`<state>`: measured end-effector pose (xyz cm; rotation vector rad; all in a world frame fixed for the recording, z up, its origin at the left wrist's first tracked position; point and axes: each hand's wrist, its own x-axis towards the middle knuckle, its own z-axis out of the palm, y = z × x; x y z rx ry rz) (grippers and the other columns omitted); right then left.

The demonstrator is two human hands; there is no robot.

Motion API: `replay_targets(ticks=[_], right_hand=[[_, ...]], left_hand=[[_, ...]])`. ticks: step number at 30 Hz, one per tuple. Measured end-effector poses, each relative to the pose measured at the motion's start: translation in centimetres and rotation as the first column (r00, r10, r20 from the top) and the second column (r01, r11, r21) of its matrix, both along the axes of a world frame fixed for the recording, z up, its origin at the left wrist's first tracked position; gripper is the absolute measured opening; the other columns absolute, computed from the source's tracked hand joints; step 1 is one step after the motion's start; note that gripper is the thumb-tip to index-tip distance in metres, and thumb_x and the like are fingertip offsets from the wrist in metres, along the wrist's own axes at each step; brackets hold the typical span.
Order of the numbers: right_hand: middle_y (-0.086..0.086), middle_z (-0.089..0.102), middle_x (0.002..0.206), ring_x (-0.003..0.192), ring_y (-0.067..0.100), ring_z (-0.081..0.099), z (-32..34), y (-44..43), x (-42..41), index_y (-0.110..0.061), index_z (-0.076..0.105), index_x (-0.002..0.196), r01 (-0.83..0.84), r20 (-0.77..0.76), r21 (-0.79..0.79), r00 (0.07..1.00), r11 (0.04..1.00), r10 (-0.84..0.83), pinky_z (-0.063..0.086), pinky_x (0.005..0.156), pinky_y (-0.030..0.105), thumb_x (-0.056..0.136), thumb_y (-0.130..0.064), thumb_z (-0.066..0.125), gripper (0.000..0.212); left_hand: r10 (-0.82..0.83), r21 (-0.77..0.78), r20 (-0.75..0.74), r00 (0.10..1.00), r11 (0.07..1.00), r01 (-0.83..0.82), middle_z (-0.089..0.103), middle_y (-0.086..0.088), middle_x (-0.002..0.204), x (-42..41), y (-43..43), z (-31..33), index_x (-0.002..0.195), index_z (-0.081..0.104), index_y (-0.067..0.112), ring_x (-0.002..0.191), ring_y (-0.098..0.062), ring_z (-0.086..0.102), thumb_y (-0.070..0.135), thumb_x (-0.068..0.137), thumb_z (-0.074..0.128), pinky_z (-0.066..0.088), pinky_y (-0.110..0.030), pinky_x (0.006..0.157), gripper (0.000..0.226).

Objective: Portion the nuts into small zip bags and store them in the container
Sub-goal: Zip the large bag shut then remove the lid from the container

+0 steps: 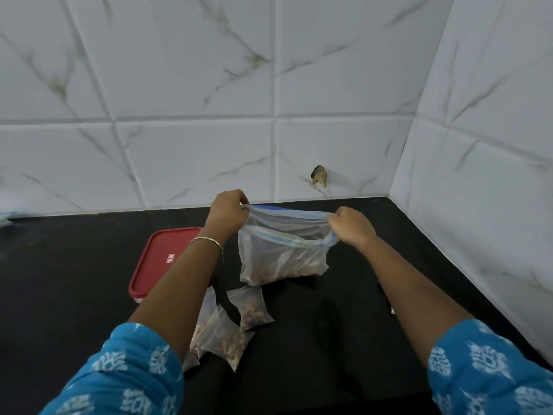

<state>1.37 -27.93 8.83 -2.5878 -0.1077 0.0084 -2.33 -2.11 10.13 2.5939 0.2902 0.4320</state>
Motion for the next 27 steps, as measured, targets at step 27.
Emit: replay_targets(ticks=[27], right_hand=[[0.015,0.070,0.108,0.096,0.023,0.071,-1.1,-0.3,-1.3,0.000,0.059,0.122,0.291,-0.259,0.956,0.889,-0.030,0.377,0.059,0.083,0.034,0.099,-0.008,0.047,0.027]], left_hand=[[0.167,-0.988,-0.143,0.976,0.029,-0.150,0.065,-0.009,0.060,-1.7,-0.2,-2.3,0.079,0.063,-0.001,0.044,-0.009,0.060,0.002,0.081,0.074,0.052,-0.016,0.046,0.012]])
